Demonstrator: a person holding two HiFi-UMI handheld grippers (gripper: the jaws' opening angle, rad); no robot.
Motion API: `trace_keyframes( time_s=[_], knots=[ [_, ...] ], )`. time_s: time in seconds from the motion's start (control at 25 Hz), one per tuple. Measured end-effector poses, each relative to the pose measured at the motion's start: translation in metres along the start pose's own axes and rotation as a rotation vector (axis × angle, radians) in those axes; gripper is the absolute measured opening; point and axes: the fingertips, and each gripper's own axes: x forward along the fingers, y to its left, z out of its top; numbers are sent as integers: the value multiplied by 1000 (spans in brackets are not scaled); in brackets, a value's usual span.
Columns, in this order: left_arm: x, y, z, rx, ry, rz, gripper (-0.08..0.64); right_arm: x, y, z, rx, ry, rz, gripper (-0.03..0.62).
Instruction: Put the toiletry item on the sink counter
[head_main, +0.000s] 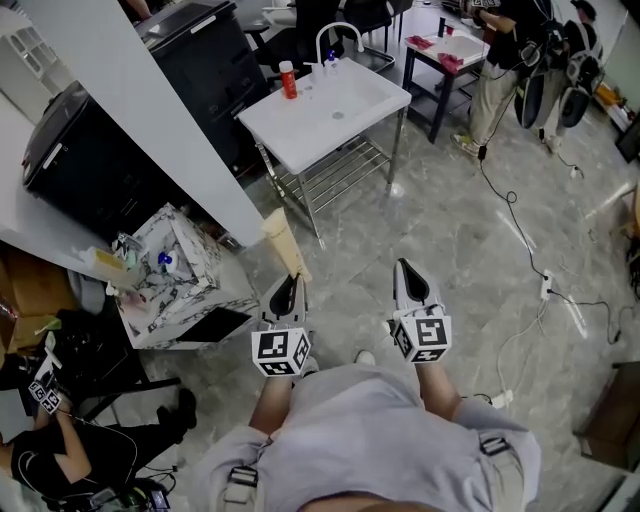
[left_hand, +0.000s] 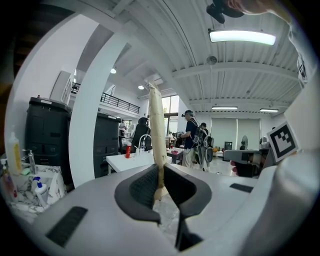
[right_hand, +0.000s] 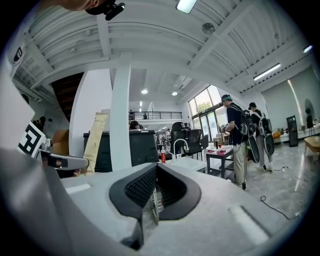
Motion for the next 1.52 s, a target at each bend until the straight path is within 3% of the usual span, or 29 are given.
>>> trace_keyframes(
  time_s=[0.56, 1.04, 1.52],
  knots=[
    [9, -34, -11, -15, 16, 23, 35, -7, -33, -4, 14, 38, 34, 4],
    [80, -9, -1, -22, 3, -10, 35, 44, -57, -7, 13, 45, -27, 5],
    [186, 68, 35, -40, -17, -47, 35, 162, -63, 13, -30, 56, -83, 3]
  ],
)
